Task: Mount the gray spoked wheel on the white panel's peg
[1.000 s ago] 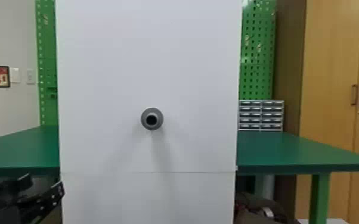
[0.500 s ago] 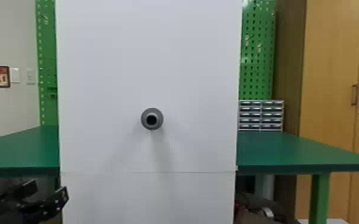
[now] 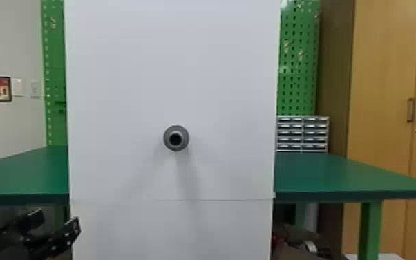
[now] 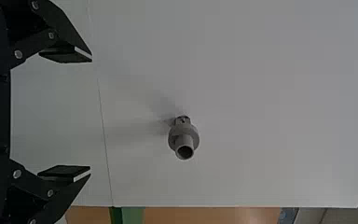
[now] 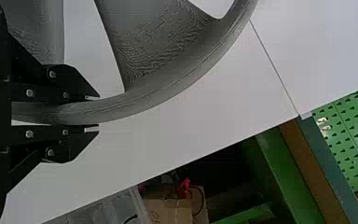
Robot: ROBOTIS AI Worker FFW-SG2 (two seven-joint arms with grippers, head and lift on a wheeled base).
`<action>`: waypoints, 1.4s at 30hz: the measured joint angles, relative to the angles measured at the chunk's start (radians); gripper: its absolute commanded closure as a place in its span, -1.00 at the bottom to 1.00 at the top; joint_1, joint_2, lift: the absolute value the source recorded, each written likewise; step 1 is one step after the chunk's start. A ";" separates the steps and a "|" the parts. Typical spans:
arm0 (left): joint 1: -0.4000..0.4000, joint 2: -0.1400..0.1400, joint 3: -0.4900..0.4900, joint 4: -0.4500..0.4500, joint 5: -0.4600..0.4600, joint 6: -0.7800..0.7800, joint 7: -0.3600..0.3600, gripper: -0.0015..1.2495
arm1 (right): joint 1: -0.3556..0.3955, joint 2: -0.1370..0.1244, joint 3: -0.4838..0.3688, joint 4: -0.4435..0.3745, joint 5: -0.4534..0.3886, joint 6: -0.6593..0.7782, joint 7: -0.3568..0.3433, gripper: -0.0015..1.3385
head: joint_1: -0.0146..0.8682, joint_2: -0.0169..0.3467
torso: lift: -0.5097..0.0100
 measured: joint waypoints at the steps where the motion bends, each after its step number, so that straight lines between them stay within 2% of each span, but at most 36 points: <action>1: 0.000 0.000 0.000 0.000 -0.001 0.000 0.000 -0.35 | 0.000 0.000 -0.001 0.000 0.001 0.003 0.000 0.70 | -0.76 -0.95 | -0.90; 8: -0.002 0.000 0.000 0.000 -0.004 0.001 0.000 -0.35 | -0.009 0.007 -0.020 -0.014 0.041 0.058 -0.002 0.70 | -0.76 -0.95 | -0.90; 14: -0.004 0.000 -0.001 0.000 -0.007 0.002 -0.001 -0.35 | -0.037 0.007 -0.035 -0.051 0.107 0.144 -0.048 0.73 | -0.76 -0.95 | -0.90; 22: -0.008 -0.001 -0.005 0.000 -0.013 0.003 -0.004 -0.35 | -0.093 -0.004 0.006 -0.112 0.141 0.286 -0.175 0.74 | -0.76 -0.95 | -0.90; 25: -0.010 -0.001 -0.007 0.001 -0.016 0.003 -0.005 -0.35 | -0.110 -0.015 0.042 -0.133 0.136 0.325 -0.262 0.74 | -0.76 -0.95 | -0.90; 27: -0.010 -0.001 -0.007 0.001 -0.017 0.003 -0.006 -0.35 | -0.120 -0.024 0.063 -0.150 0.137 0.353 -0.293 0.73 | -0.76 -0.95 | -0.90; 36: -0.012 -0.001 -0.009 0.001 -0.022 0.003 -0.008 -0.35 | -0.159 -0.044 0.076 -0.208 0.187 0.473 -0.290 0.78 | -0.76 -0.95 | -0.90; 42: -0.013 -0.001 -0.011 0.001 -0.026 0.003 -0.008 -0.36 | -0.186 -0.047 0.086 -0.258 0.232 0.540 -0.314 0.80 | -0.76 -0.95 | -0.90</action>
